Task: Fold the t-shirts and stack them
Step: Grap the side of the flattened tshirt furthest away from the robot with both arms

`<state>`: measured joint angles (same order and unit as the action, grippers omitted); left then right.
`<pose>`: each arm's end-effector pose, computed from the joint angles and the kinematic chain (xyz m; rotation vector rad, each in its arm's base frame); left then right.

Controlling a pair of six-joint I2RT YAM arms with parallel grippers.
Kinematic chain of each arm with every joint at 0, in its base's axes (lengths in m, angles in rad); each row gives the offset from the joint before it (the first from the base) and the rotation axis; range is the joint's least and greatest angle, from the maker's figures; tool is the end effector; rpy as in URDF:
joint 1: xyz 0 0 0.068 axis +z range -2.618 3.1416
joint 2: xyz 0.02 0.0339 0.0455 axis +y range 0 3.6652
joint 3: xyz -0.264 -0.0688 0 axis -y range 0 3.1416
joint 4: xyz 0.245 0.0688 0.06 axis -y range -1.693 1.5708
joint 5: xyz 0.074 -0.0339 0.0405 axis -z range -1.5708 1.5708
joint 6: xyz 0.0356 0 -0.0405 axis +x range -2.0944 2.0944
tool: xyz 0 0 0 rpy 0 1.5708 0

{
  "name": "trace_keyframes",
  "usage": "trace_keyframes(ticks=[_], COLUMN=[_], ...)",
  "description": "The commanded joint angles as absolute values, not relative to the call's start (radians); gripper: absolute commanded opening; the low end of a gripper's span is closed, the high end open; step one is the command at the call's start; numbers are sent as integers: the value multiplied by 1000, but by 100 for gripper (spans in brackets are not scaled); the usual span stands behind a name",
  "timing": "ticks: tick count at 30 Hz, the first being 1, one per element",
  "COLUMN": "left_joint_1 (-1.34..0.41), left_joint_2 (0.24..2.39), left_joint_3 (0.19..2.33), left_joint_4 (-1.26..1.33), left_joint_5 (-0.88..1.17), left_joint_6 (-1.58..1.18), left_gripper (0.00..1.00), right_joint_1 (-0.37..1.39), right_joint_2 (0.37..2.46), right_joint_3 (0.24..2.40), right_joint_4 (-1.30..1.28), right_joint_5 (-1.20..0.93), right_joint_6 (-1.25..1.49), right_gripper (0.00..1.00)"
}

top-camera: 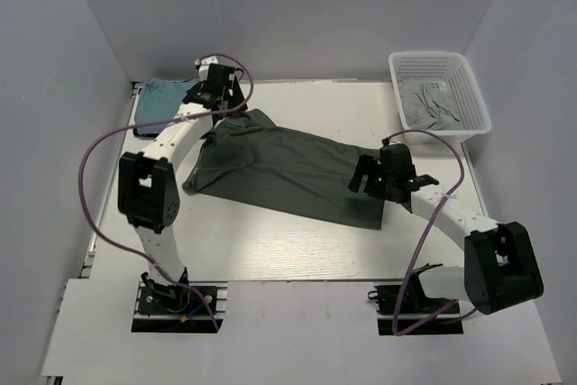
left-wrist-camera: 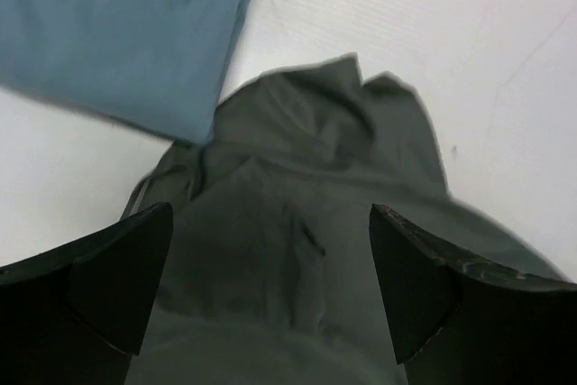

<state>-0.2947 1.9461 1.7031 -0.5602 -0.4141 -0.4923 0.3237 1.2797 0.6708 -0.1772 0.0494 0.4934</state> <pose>0.4281 -0.1150 0.2817 -0.4180 2.2531 0.0894 0.2441 0.0801 0.1980 0.2261 2.3708 0.3375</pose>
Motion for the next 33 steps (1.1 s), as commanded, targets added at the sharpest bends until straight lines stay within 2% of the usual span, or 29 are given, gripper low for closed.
trace_keyframes(ticks=[1,2,7,15,21,27,30,33], left_joint_1=[-299,-299,-299,-308,-308,-318,-327,-336], left_joint_2=[1839,1816,1741,1833,1721,1439,1236,1108], left_joint_3=[1538,1431,1180,1073,887,672,711,787], left_joint_4=[-548,-517,-427,-466,-627,-681,-742,-713], left_joint_5=[-388,-368,-331,-279,-287,-150,-100,-144], left_joint_6=[-512,-521,-561,-675,-811,-824,-806,-762], left_gripper=[99,99,99,99,99,99,99,99], right_joint_1=[367,374,408,410,411,419,434,445], right_joint_2=[1275,1288,1338,1370,1302,1224,1143,1094], right_joint_3=[644,640,634,591,522,462,469,517], right_joint_4=[-141,-137,-126,-159,-238,-307,-356,-376], right_joint_5=[-29,-31,-23,-21,38,12,20,32], right_joint_6=[485,489,511,581,603,606,580,535], right_gripper=[89,89,89,89,89,89,89,90])
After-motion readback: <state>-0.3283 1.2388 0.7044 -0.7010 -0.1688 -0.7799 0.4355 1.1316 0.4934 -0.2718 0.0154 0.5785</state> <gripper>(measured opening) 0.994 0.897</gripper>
